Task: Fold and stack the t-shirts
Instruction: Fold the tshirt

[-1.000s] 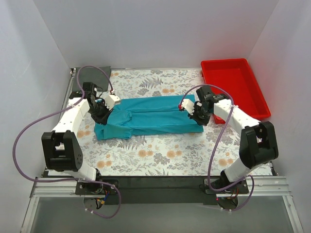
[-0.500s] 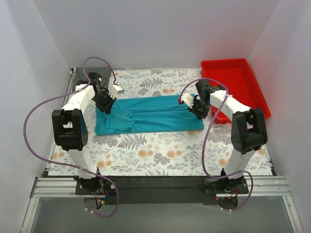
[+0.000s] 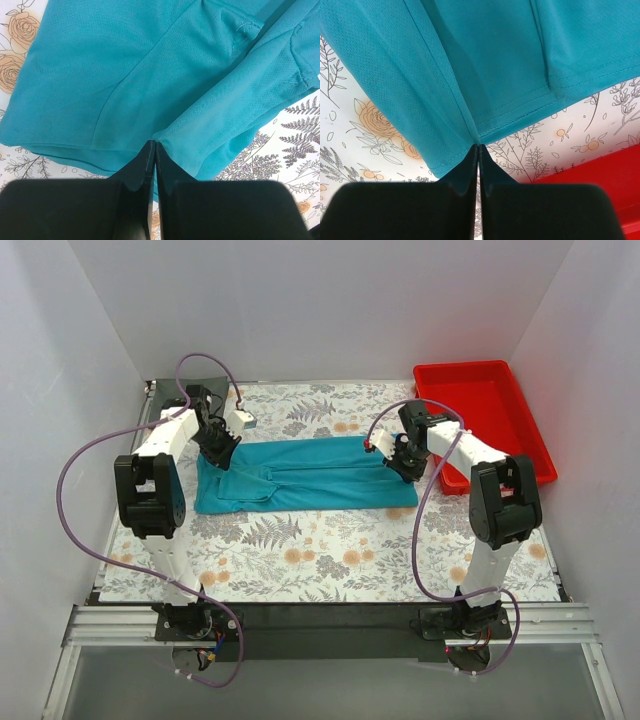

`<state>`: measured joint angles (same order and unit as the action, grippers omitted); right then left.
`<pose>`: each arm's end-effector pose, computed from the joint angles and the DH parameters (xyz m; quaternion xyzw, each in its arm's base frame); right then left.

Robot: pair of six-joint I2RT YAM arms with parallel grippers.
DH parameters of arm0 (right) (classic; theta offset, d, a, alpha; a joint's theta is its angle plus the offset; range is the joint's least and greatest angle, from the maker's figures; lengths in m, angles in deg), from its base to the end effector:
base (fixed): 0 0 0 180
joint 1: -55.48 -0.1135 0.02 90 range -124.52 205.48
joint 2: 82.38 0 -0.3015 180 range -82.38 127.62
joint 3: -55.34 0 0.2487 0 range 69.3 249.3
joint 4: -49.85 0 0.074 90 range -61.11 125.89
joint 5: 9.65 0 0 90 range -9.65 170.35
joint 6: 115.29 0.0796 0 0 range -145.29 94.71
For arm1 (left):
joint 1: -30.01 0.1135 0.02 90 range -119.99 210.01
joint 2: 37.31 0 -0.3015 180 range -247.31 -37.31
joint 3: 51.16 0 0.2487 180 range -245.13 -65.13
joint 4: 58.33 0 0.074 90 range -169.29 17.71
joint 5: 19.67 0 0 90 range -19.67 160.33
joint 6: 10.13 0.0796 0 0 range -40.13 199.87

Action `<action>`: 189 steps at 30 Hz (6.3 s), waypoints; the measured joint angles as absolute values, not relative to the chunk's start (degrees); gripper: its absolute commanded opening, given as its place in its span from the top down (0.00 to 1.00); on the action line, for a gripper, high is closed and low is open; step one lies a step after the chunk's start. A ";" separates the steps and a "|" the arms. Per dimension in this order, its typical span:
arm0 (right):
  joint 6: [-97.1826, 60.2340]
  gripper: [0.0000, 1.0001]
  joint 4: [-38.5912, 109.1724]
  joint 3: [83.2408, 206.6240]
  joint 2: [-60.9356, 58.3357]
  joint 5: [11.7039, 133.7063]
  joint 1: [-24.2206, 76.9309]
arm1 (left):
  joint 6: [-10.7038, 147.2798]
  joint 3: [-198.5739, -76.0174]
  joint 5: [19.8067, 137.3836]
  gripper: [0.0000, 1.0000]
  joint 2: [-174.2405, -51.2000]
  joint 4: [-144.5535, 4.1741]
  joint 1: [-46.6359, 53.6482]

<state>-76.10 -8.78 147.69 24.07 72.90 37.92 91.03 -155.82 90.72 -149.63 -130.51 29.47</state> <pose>0.3706 0.1281 0.1960 -0.5624 0.8106 0.0187 0.1619 0.4069 -0.0316 0.2130 0.1155 0.9736 -0.1675 0.1031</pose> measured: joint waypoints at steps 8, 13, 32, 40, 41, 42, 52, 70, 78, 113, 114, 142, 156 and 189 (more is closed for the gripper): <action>-76.07 0.99 -8.78 149.35 25.19 72.90 38.23 | 91.03 -156.32 90.69 1.00 -149.74 -130.20 29.47; -76.05 0.99 -8.71 149.96 26.46 73.01 38.23 | 91.05 -156.76 90.67 1.00 -150.54 -129.81 29.47; -74.98 0.99 -7.47 151.49 28.42 74.22 38.23 | 91.07 -159.62 90.43 1.00 -154.26 -128.59 29.47; -74.98 0.99 -7.03 152.39 29.06 74.63 38.23 | 91.27 -159.69 89.60 1.00 -154.26 -128.04 29.47; -74.98 0.99 -6.75 152.43 29.30 74.67 38.23 | 91.27 -159.67 89.54 1.00 -154.26 -127.76 29.47; -74.96 0.99 -6.44 152.45 29.54 74.83 38.23 | 91.27 -159.67 89.43 1.00 -154.26 -127.47 29.47; -71.35 0.62 -6.11 156.58 31.59 76.07 38.23 | 87.09 -163.14 90.89 0.60 -156.05 -126.42 31.07; -67.31 0.59 -10.48 144.02 13.69 70.65 37.99 | 77.89 -141.57 105.49 0.48 -138.63 -130.18 51.90; -67.09 0.59 -7.38 141.11 19.40 72.51 37.77 | 76.82 -138.86 107.24 0.47 -140.10 -127.49 51.48; -70.96 0.99 -0.39 131.30 17.28 76.71 36.98 | 78.59 -131.71 99.81 1.00 -141.87 -125.24 50.91; -70.98 0.96 -0.91 130.66 16.69 76.60 36.83 | 78.85 -131.43 99.72 0.99 -141.21 -125.77 50.91; -19.20 0.52 18.85 154.73 36.47 45.01 12.83 | 55.38 -125.59 111.35 0.55 -134.37 -117.46 45.40; -19.46 0.56 21.80 150.88 36.84 47.09 12.37 | 51.77 -125.59 106.12 0.57 -139.33 -113.77 43.13; -39.59 0.57 12.86 134.62 20.55 61.47 19.47 | 43.03 -147.78 112.33 0.95 -151.77 -116.89 37.67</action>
